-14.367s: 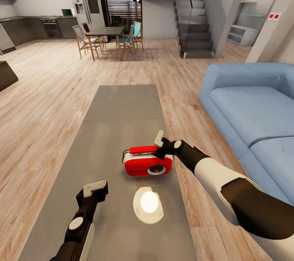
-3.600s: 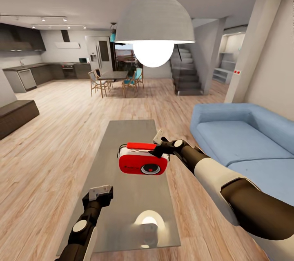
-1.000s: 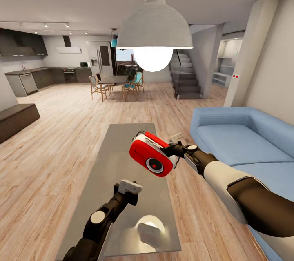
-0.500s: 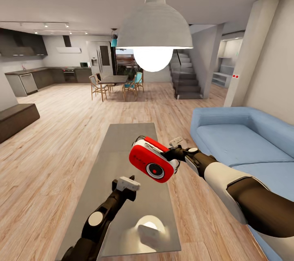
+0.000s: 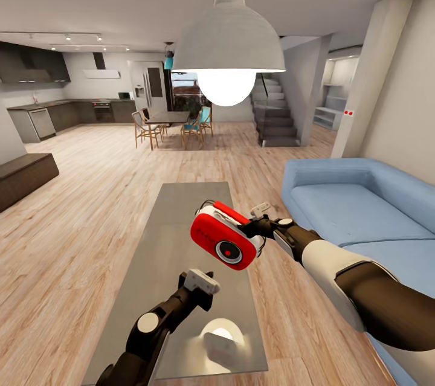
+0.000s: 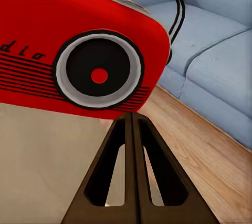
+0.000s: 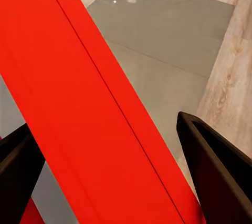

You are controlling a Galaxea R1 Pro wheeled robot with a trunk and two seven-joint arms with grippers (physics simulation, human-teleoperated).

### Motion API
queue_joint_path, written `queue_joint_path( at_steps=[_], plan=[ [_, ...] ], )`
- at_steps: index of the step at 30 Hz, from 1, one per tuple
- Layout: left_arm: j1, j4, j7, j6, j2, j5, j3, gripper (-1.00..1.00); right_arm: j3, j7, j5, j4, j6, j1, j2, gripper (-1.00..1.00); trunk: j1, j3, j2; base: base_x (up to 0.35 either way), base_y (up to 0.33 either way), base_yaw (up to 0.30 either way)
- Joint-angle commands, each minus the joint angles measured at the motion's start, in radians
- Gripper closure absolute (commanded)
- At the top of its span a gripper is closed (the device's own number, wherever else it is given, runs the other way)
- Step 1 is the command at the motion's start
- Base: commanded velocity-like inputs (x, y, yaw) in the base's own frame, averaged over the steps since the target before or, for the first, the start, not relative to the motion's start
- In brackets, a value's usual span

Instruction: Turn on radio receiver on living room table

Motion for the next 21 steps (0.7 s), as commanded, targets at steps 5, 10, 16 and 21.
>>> queue_joint_path(
  at_steps=[5, 10, 16, 21],
  plan=[
    [-0.001, 0.000, 0.001, 0.000, 0.000, -0.001, 0.003, 1.00, -0.013, 0.001, -0.005, -0.001, 0.096, 0.000, 0.007, 1.00, 0.000, 0.000, 0.000, 0.000, 0.000, 0.000],
    [-0.001, 0.000, 0.009, -0.001, 0.000, -0.002, 0.014, 1.00, -0.014, 0.003, -0.007, -0.001, 0.114, 0.000, 0.007, 1.00, 0.000, 0.000, 0.000, 0.000, 0.000, 0.000],
    [-0.001, 0.000, 0.012, 0.000, 0.000, -0.002, 0.016, 1.00, -0.013, 0.095, -0.055, -0.001, 0.135, 0.000, 0.008, 1.00, 0.000, 0.000, 0.000, 0.000, 0.000, 0.000],
    [-0.001, -0.003, 0.009, 0.000, 0.000, 0.001, 0.015, 1.00, -0.013, 0.173, -0.061, -0.001, 0.196, 0.000, 0.008, 1.00, 0.000, 0.000, 0.000, 0.000, 0.000, 0.000]
  ],
)
